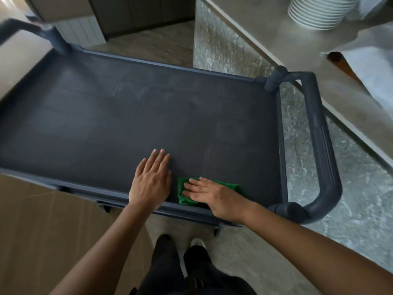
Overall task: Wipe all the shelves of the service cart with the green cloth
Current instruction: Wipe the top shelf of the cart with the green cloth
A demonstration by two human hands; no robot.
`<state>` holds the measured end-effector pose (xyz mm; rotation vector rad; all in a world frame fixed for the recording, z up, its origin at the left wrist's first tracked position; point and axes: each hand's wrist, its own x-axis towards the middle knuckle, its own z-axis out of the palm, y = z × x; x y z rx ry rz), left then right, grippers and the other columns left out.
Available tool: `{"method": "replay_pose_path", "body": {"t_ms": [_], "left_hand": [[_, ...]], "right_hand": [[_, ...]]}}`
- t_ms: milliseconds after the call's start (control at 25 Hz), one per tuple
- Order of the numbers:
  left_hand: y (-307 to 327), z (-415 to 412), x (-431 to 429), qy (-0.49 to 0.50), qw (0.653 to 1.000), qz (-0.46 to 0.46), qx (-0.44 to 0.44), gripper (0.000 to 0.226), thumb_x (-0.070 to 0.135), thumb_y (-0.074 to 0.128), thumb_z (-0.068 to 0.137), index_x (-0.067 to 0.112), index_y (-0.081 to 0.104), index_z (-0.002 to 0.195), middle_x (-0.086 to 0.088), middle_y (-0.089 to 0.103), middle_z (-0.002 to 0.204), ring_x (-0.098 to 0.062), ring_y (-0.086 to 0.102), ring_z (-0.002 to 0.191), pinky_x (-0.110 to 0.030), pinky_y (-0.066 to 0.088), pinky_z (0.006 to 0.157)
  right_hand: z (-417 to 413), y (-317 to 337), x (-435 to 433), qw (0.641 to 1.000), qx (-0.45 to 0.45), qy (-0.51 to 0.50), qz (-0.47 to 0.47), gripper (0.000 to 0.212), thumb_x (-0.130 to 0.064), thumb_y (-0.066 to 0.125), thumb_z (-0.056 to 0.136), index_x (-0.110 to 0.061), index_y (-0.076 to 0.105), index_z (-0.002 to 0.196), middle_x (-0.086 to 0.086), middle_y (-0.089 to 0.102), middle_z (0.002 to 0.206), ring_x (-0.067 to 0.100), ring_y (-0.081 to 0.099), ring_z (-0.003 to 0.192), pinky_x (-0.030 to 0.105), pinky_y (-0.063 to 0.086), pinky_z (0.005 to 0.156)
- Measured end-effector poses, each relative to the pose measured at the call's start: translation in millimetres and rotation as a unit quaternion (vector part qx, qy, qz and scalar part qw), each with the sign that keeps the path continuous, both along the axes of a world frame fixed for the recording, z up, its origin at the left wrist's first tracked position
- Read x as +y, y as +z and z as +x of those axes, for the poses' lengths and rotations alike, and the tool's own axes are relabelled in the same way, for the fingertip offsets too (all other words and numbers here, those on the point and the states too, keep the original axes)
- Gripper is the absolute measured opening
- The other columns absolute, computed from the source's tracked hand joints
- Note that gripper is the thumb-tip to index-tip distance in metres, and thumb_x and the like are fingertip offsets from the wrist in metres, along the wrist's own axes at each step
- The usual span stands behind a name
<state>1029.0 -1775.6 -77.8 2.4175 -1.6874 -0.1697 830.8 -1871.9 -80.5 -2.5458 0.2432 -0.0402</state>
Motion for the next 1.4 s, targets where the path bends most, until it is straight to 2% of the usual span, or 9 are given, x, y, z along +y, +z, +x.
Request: {"method": "replay_pose_path", "body": {"t_ms": [120, 320, 440, 600, 720, 880, 1120, 1240, 1400], "left_hand": [[-1, 1, -1, -0.006, 0.999, 0.038, -0.021, 0.067, 0.044, -0.001, 0.093, 0.016, 0.017, 0.152, 0.000, 0.008, 0.160, -0.012, -0.010, 0.145, -0.034, -0.002, 0.119], [-4, 3, -4, 0.008, 0.997, 0.076, -0.015, 0.058, 0.042, -0.001, 0.098, 0.022, 0.000, 0.152, 0.007, -0.010, 0.157, -0.008, -0.024, 0.140, -0.033, -0.012, 0.118], [-4, 5, -4, 0.004, 0.995, 0.096, -0.024, 0.057, 0.042, 0.002, 0.098, 0.024, -0.005, 0.152, 0.007, -0.010, 0.159, -0.008, -0.024, 0.141, -0.036, -0.013, 0.118], [-5, 6, -4, 0.000, 0.995, 0.097, -0.015, 0.056, 0.042, 0.002, 0.098, 0.026, -0.004, 0.152, 0.008, -0.011, 0.158, -0.009, -0.016, 0.145, -0.039, -0.008, 0.119], [-6, 6, -4, -0.001, 0.996, 0.094, -0.013, 0.055, 0.041, -0.004, 0.097, 0.026, -0.008, 0.150, 0.009, -0.015, 0.155, -0.009, -0.017, 0.144, -0.041, -0.008, 0.119], [-10, 6, -4, 0.005, 0.996, 0.086, -0.011, 0.061, 0.044, -0.012, 0.091, 0.027, -0.006, 0.150, 0.010, -0.013, 0.154, -0.009, -0.015, 0.145, -0.042, -0.008, 0.118], [-9, 6, -2, 0.008, 0.996, 0.087, -0.012, 0.062, 0.044, -0.009, 0.093, 0.029, 0.003, 0.152, 0.010, -0.004, 0.158, -0.007, -0.013, 0.144, -0.044, -0.012, 0.117], [-10, 6, -2, 0.005, 0.996, 0.090, -0.010, 0.061, 0.044, -0.009, 0.094, 0.030, 0.000, 0.152, 0.011, -0.006, 0.158, -0.007, -0.014, 0.144, -0.047, -0.019, 0.113], [-12, 8, -3, 0.009, 0.996, 0.088, -0.008, 0.063, 0.043, -0.009, 0.091, 0.031, 0.004, 0.152, 0.012, -0.001, 0.159, -0.004, -0.011, 0.143, -0.049, -0.016, 0.114]], "right_hand": [[5, -3, -8, 1.000, -0.017, -0.009, 0.006, 0.062, 0.018, 0.043, 0.083, -0.011, 0.047, 0.137, 0.002, 0.041, 0.147, 0.008, 0.021, 0.139, 0.021, 0.007, 0.116], [40, -12, -41, 0.996, -0.032, -0.082, -0.015, 0.061, 0.022, 0.049, 0.078, -0.008, 0.054, 0.132, 0.007, 0.047, 0.142, 0.019, 0.035, 0.138, 0.029, 0.013, 0.117], [65, -13, -76, 0.990, -0.018, -0.138, -0.030, 0.063, 0.022, 0.047, 0.078, -0.008, 0.051, 0.134, 0.008, 0.044, 0.144, 0.023, 0.033, 0.139, 0.028, 0.008, 0.116], [97, -11, -133, 0.978, -0.007, -0.206, -0.028, 0.058, 0.018, 0.043, 0.082, -0.004, 0.046, 0.136, 0.013, 0.037, 0.148, 0.025, 0.027, 0.141, 0.030, 0.004, 0.116], [114, -7, -180, 0.968, 0.007, -0.252, -0.013, 0.052, 0.014, 0.045, 0.088, -0.001, 0.043, 0.137, 0.012, 0.034, 0.150, 0.025, 0.024, 0.143, 0.034, 0.003, 0.116], [125, -5, -206, 0.961, 0.044, -0.271, -0.034, 0.055, 0.012, 0.045, 0.090, -0.005, 0.038, 0.142, 0.007, 0.028, 0.154, 0.021, 0.017, 0.145, 0.033, 0.000, 0.115], [111, -2, -166, 0.965, 0.026, -0.260, -0.017, 0.057, 0.012, 0.043, 0.091, -0.007, 0.034, 0.144, 0.011, 0.027, 0.153, 0.022, 0.018, 0.145, 0.027, 0.003, 0.115], [87, -1, -115, 0.974, 0.013, -0.227, -0.006, 0.058, 0.014, 0.043, 0.089, -0.007, 0.036, 0.142, 0.011, 0.030, 0.152, 0.021, 0.021, 0.144, 0.023, 0.003, 0.115], [52, -2, -42, 0.987, -0.002, -0.163, -0.008, 0.061, 0.016, 0.044, 0.087, -0.011, 0.040, 0.141, 0.006, 0.033, 0.150, 0.018, 0.024, 0.143, 0.021, 0.004, 0.116]]}}
